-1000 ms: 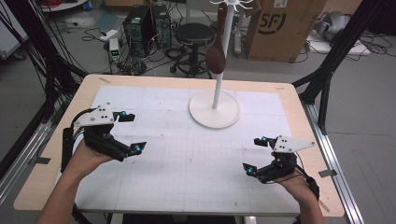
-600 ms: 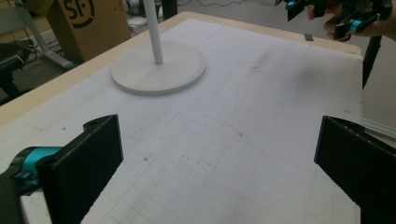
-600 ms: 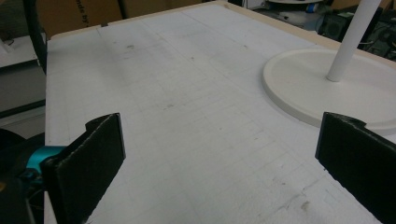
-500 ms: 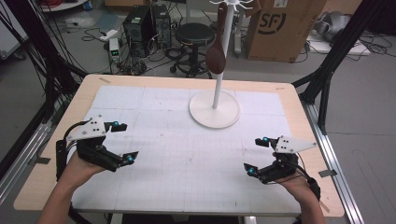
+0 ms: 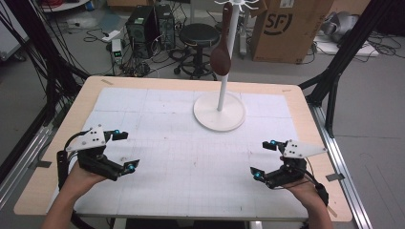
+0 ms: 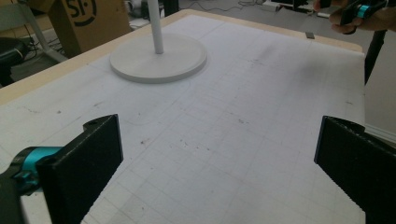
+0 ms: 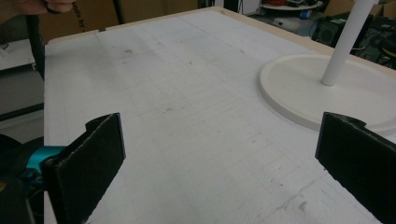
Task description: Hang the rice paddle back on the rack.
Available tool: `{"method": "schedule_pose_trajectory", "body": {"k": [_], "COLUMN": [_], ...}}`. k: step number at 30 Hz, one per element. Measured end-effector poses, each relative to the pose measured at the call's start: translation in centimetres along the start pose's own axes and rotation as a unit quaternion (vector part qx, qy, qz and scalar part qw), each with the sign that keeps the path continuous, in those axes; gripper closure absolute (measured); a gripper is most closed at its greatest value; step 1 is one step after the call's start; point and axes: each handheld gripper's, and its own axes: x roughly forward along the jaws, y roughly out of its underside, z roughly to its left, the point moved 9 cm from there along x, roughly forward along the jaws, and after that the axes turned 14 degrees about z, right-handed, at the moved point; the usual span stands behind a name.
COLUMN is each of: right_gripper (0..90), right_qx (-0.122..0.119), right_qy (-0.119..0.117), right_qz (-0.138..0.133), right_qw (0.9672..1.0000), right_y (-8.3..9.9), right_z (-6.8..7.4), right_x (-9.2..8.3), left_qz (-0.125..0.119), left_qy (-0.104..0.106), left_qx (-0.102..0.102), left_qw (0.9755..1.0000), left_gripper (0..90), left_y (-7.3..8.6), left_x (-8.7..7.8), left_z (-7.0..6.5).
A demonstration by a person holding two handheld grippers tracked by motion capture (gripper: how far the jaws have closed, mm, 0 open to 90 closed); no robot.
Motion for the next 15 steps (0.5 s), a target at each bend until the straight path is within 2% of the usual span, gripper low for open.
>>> {"method": "schedule_pose_trajectory", "body": {"k": [5, 15], "right_gripper": [0.4, 0.3], "right_qx": [-0.001, 0.000], "right_qy": [0.000, -0.001], "right_qz": [-0.001, -0.002], "right_qw": [1.0000, 1.0000], "right_y": [0.04, 0.14], "right_z": [0.07, 0.08], "right_x": [0.04, 0.05], "left_qz": [-0.011, -0.015], "left_qy": [-0.003, -0.001], "left_qx": [0.001, -0.002], "left_qw": [0.9999, 0.9999], "left_gripper": [1.7, 1.7], "left_y": [0.33, 0.56], "left_x": [-0.26, -0.21], "left_z": [0.19, 0.30]}}
